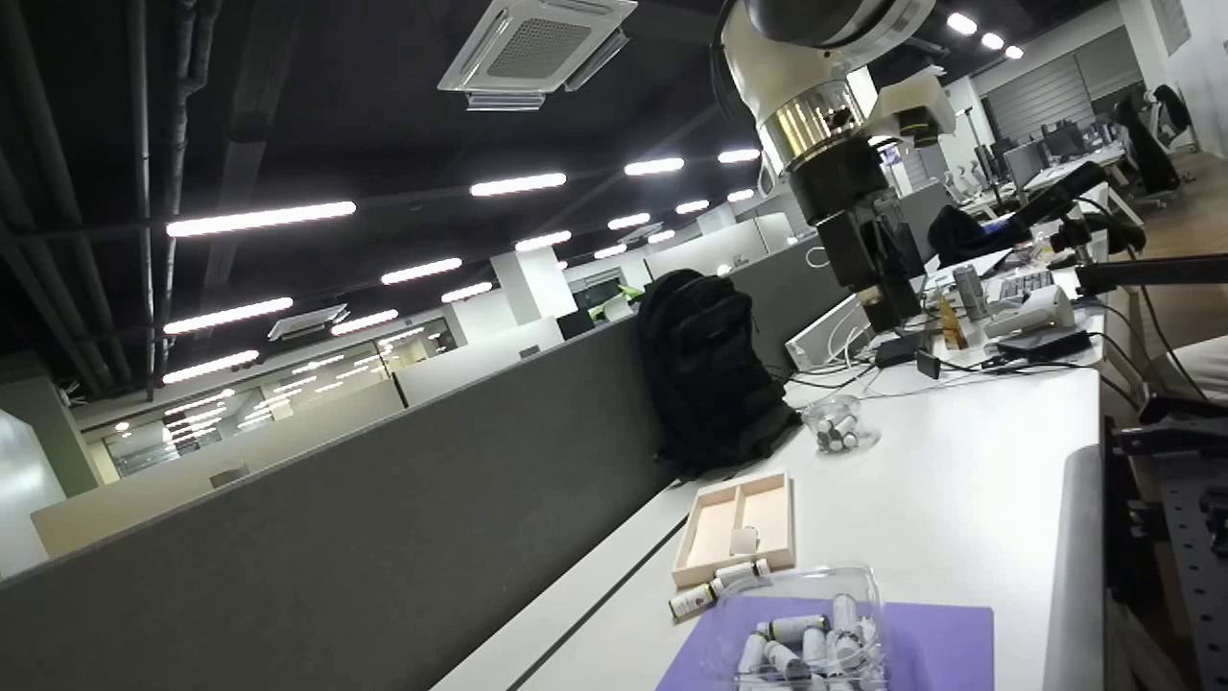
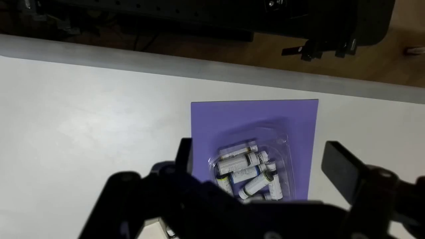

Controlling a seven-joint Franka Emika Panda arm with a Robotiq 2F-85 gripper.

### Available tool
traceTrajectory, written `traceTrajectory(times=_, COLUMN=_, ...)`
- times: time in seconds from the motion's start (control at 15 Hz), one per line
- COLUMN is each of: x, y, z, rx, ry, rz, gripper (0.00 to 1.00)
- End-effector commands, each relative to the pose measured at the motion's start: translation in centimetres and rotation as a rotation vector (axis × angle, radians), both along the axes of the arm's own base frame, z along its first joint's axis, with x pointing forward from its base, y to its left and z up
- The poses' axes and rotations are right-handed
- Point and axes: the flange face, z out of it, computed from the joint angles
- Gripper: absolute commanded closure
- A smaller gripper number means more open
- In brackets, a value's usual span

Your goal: Take the first bottle on the left and place it in the top compartment of the box

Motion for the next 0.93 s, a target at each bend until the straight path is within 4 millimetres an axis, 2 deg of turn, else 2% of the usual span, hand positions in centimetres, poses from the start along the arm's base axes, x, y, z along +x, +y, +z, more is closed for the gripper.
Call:
traceTrajectory(times=0.0, x=0.0, y=0.0, z=0.0, rx=0.000, ry=0.001, rz=0.000, gripper=0.00)
traceTrajectory(times=0.2, x=0.0, y=0.0, z=0.0, rx=0.000, ry=0.001, rz=0.000, gripper=0.00)
traceTrajectory(times=0.33, x=1.2, y=-1.1, z=-0.3, rx=-0.015, ry=-0.018, rz=-0.031, gripper=0.00)
traceTrajectory(times=0.6, x=5.2, y=-3.3, z=-0.9, rx=-0.047, ry=-0.108, rz=-0.058, gripper=0.00)
traceTrajectory(times=0.87, x=11.0, y=-3.6, z=-3.2, rx=-0.085, ry=-0.108, rz=0.001, gripper=0.00)
